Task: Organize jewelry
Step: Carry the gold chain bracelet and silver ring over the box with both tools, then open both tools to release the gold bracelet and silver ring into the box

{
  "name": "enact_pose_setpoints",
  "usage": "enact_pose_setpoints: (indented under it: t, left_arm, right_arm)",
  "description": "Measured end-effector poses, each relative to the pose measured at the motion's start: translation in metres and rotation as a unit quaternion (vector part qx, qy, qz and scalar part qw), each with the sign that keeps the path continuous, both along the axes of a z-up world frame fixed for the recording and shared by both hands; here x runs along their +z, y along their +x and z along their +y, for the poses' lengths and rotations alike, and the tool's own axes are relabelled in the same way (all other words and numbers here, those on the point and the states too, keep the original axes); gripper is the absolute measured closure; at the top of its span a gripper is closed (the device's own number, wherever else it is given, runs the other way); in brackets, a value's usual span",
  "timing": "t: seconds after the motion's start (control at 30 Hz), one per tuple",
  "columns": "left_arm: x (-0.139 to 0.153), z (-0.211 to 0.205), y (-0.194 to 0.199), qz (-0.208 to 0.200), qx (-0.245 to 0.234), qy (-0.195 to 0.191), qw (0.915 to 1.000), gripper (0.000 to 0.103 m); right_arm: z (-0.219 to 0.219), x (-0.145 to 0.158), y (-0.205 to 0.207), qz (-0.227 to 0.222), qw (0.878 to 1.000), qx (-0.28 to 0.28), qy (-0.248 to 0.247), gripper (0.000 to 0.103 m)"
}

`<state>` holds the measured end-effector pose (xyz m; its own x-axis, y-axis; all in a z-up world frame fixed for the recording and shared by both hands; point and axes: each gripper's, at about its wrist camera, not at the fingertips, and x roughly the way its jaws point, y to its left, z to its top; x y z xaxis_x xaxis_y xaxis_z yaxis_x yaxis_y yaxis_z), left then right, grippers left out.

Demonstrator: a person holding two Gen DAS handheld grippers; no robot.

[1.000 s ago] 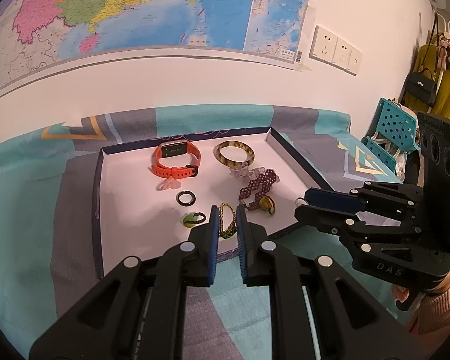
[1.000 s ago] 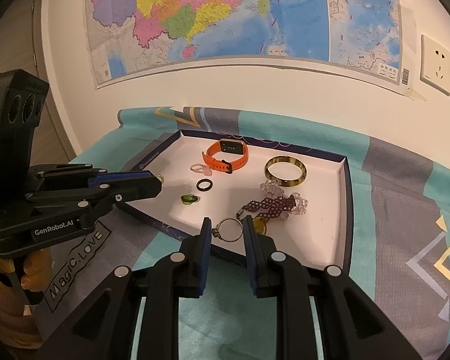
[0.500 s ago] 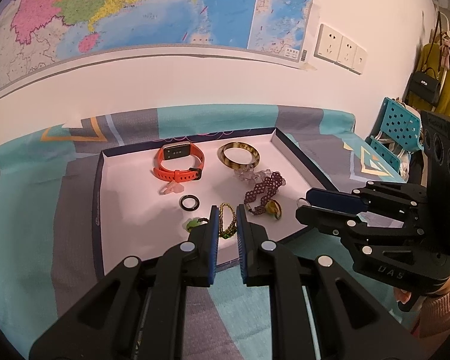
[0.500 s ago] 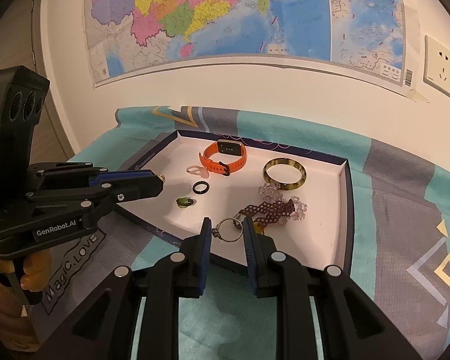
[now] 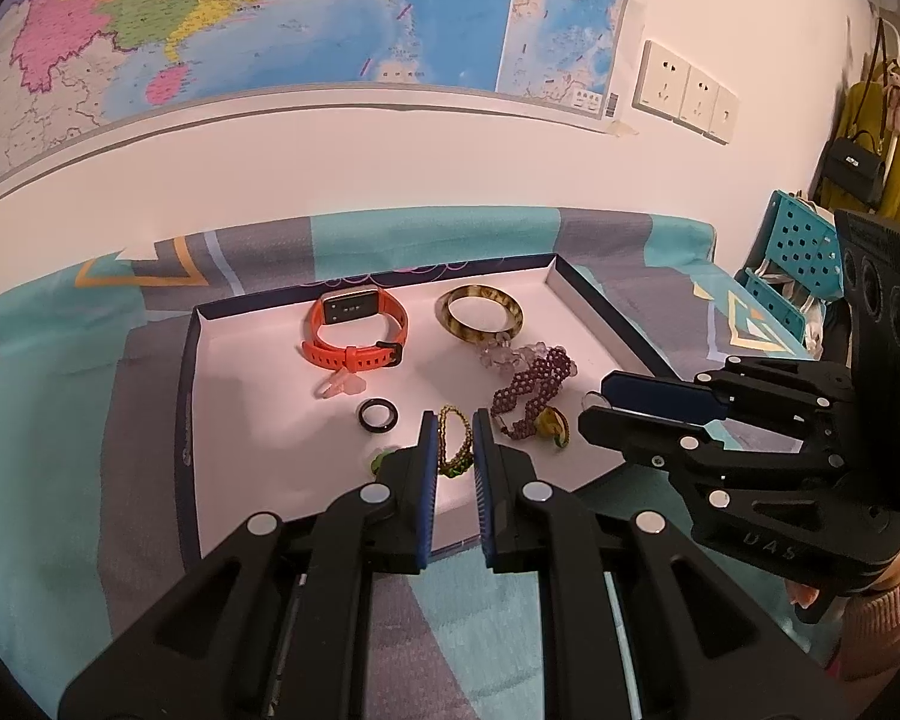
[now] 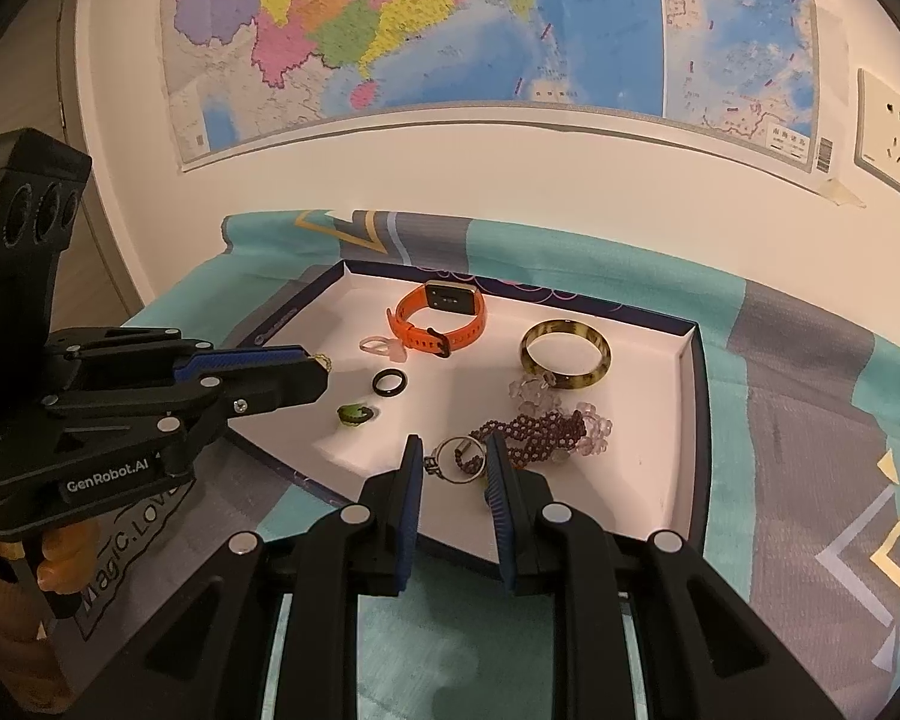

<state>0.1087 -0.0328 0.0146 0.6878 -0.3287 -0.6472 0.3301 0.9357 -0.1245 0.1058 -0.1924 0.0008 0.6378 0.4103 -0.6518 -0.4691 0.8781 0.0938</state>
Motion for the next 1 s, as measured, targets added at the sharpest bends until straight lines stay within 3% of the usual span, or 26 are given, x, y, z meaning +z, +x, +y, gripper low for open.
enact_pose_setpoints:
  t: [1.0]
  left_arm:
    - [-0.041,-0.001,0.039,0.064,0.031,0.012,0.9974,0.091]
  right_arm:
    - [0.017,-0.029,0.037,0.04,0.998,0.001,-0.038,0.083]
